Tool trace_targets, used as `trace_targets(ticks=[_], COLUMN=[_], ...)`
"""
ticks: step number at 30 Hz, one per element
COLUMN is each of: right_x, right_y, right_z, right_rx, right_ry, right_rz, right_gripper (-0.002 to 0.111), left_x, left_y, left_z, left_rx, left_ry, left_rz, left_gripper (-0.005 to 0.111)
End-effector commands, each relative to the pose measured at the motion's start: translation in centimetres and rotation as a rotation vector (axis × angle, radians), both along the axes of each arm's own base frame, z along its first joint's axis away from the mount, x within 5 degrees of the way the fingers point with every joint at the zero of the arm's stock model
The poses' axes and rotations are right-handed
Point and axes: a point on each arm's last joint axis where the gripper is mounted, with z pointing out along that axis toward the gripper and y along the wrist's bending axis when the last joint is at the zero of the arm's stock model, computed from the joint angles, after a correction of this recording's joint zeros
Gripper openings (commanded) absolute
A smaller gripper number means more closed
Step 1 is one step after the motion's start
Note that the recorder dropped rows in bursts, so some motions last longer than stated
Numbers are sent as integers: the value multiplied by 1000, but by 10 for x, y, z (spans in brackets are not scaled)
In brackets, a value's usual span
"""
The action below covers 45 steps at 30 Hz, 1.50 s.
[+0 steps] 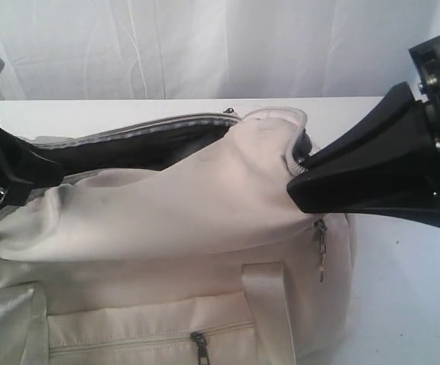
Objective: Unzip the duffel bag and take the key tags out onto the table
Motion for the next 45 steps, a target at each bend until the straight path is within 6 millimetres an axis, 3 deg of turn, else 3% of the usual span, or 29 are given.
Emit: trace_targets(ticks=[1,6,12,19,28,31,35,39,45], right_x=[-10,-11,-11,-28,-54,-61,-65,-65,-67], right_y=[-1,-1,0,10,23,24,22,18,13], right_z=[7,7,9,10,-23,-41,-63,-82,-106], right_rx=[53,56,82,96,-34,-88,-172,-247,-322], right_ry=[30,38,126,289,486,531,551,553,595], right_rz=[16,12,-26,14,119,147,154,137,122], right_gripper=[0,0,0,0,0,0,0,1,9], left_x=[4,12,19,21,20,17,5,-20,-68], left_y=[-5,-6,-4,-4,-3,0,7,14,19], left_z=[-4,-13,-8,-7,-4,5,30,55,80], left_rx=[-50,-43,-80,-84,-114,-157,-203,-244,-326], left_ry=[48,76,5,-4,-2,-38,-175,-295,-351], left_rz=[2,11,83,94,131,186,234,232,181], left_gripper=[43,39,39,39,38,33,16,0,0])
